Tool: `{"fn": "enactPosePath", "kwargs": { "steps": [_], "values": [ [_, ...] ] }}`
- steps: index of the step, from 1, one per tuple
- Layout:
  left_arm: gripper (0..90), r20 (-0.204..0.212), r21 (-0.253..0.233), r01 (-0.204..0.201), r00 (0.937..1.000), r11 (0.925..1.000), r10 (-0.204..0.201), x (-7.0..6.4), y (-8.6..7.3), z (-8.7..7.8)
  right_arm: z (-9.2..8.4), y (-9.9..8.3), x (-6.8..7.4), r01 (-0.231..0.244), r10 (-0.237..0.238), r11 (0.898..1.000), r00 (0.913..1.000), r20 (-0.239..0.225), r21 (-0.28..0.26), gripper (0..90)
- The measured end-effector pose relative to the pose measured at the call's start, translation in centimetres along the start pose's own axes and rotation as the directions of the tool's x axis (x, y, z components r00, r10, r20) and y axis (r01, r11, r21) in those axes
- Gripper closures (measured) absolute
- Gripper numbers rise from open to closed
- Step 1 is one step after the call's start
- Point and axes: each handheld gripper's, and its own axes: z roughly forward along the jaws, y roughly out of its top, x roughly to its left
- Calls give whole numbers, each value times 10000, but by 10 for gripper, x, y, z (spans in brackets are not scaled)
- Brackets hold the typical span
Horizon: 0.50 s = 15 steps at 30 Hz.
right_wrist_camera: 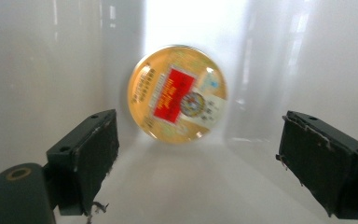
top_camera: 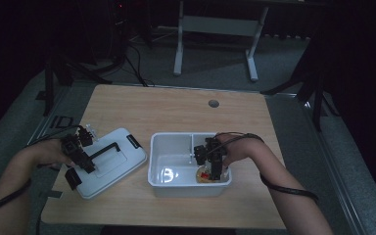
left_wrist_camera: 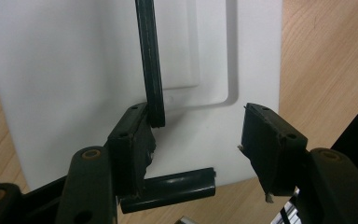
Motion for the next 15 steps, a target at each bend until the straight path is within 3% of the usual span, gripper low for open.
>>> {"fn": "enactPosePath", "kwargs": {
  "steps": [9,11,15],
  "values": [
    [419,-39,12,-16,10000,10000,16,0,1,1,-43,-19,2,-293,351,9950,9976,600,-952,118],
    [419,-40,17,-20,10000,10000,20,0,0,1,-46,-21,3,-311,379,9943,9972,649,-1020,119],
    [419,-68,84,33,10000,10000,-32,0,-1,2,-62,-39,11,-503,608,9887,9956,712,-1415,120]
  ]
}}
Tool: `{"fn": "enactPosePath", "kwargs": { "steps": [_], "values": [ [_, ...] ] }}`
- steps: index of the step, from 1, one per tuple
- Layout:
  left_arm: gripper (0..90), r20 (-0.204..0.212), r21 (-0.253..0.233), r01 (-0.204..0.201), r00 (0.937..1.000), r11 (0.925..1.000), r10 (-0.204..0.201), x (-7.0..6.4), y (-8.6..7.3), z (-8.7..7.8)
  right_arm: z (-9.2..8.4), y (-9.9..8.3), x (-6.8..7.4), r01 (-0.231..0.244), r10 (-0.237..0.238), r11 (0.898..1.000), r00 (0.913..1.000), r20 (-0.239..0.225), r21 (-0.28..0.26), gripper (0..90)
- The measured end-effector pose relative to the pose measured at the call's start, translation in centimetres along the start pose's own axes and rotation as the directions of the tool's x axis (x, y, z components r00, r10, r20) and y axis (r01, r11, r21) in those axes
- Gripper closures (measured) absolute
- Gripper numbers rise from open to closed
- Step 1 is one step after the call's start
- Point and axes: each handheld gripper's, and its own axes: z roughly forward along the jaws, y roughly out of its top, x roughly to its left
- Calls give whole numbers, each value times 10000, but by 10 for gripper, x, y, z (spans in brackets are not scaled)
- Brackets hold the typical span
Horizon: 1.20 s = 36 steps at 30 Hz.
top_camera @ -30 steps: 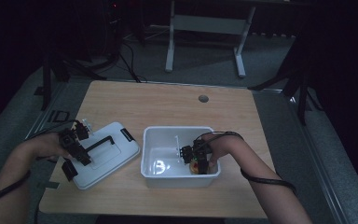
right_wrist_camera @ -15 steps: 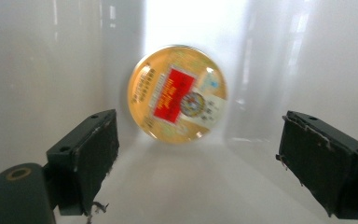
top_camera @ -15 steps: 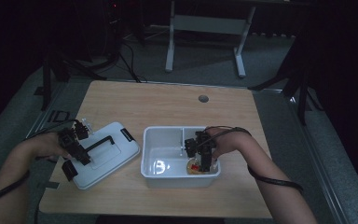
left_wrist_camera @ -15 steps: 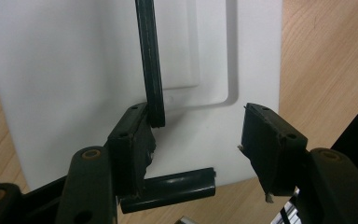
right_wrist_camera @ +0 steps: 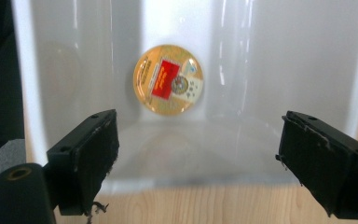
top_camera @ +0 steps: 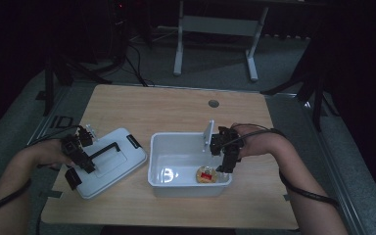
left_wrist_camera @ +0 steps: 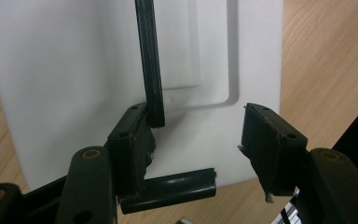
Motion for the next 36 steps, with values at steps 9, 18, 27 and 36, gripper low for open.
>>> {"fn": "enactPosePath", "kwargs": {
  "steps": [9,18,27,36],
  "values": [
    [419,-76,-15,48,10000,10000,-48,0,0,-2,-12,-53,3,-932,931,9956,9955,150,90,134],
    [419,-86,-10,57,9999,10000,-57,1,0,-2,9,-102,7,-1556,1554,9876,9878,135,190,136],
    [437,-205,74,-2,9998,10000,4,1,0,1,38,-127,12,-2203,2202,9748,9754,61,342,139],
    [500,-621,128,-324,9975,9994,331,3,4,7,55,-138,14,-2577,2585,9659,9654,-338,254,140]
  ]
}}
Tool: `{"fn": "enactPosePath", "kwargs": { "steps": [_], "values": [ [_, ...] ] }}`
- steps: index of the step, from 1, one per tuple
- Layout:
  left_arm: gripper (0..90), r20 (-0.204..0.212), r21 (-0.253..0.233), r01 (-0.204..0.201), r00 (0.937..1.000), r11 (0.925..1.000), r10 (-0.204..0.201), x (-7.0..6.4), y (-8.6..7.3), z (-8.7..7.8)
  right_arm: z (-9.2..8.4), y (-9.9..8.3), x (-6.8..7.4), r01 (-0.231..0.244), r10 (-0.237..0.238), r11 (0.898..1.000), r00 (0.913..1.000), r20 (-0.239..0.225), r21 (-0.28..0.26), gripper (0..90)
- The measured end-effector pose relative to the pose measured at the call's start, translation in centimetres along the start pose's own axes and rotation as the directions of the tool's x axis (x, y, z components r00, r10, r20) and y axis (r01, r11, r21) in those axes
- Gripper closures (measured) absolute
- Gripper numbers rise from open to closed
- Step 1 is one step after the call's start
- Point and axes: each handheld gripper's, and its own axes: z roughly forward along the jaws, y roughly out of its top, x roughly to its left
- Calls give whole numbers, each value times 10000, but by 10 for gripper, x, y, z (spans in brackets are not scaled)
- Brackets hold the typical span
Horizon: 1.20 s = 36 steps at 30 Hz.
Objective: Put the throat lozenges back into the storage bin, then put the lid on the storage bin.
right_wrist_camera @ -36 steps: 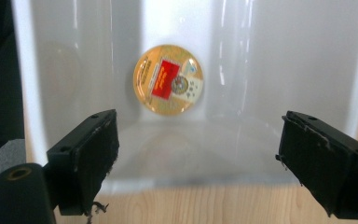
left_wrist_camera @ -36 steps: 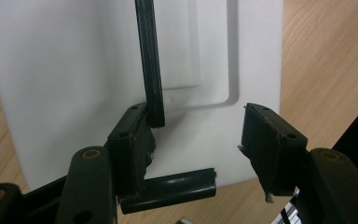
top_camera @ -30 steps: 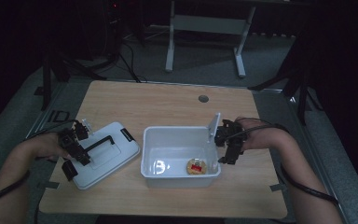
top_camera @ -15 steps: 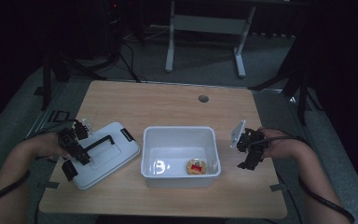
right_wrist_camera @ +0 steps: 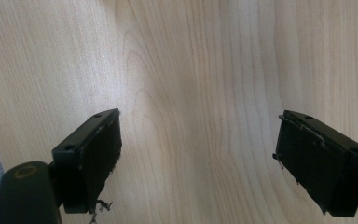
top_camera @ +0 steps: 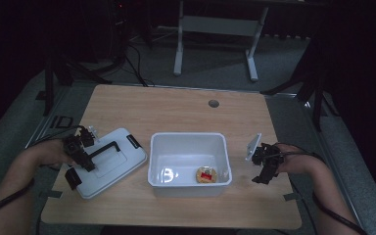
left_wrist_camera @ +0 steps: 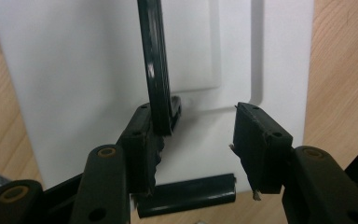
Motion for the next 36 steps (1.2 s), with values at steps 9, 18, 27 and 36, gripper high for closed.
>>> {"fn": "enactPosePath", "kwargs": {
  "steps": [9,18,27,36],
  "values": [
    [658,-532,527,245,9983,9983,-217,4,6,10,4,-1,1,-92,92,10000,9998,-150,-6,144],
    [827,-252,730,614,9979,9954,-597,7,9,12,7,-7,0,-267,267,9996,9994,-215,-16,144],
    [831,-357,473,835,9960,9954,-819,8,5,8,10,-9,1,-295,295,9996,9994,-193,28,146],
    [831,-325,398,541,9981,9977,-529,3,0,-10,10,-10,0,-287,286,9996,9995,-109,-10,142]
  ]
}}
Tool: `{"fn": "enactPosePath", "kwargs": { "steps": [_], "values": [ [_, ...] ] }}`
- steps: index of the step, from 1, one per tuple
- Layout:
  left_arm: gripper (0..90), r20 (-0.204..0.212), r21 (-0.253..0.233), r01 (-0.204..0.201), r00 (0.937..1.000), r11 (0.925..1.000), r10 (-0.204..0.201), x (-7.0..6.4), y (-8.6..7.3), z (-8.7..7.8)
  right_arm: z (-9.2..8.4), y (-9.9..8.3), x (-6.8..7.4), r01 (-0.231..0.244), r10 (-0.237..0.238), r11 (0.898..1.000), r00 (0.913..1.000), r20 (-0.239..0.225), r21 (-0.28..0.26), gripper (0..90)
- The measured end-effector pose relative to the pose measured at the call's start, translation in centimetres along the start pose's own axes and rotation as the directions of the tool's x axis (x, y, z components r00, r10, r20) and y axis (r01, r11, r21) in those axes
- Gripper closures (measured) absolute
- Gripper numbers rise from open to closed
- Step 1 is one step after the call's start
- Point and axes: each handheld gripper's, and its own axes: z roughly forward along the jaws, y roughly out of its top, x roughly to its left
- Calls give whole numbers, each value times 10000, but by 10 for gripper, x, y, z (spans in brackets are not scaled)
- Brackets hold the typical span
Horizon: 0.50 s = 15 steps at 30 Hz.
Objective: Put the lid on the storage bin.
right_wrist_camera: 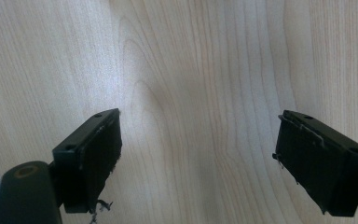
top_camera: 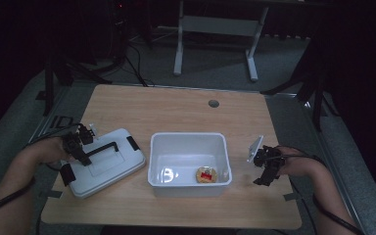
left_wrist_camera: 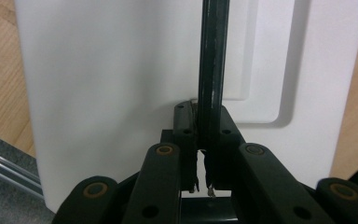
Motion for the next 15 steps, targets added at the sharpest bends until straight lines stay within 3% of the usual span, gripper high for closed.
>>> {"fn": "enactPosePath", "kwargs": {
  "steps": [15],
  "values": [
    [831,9,-248,-663,9978,9975,663,-15,0,-39,2,-3,1,-87,87,9999,9999,-82,-67,140]
  ]
}}
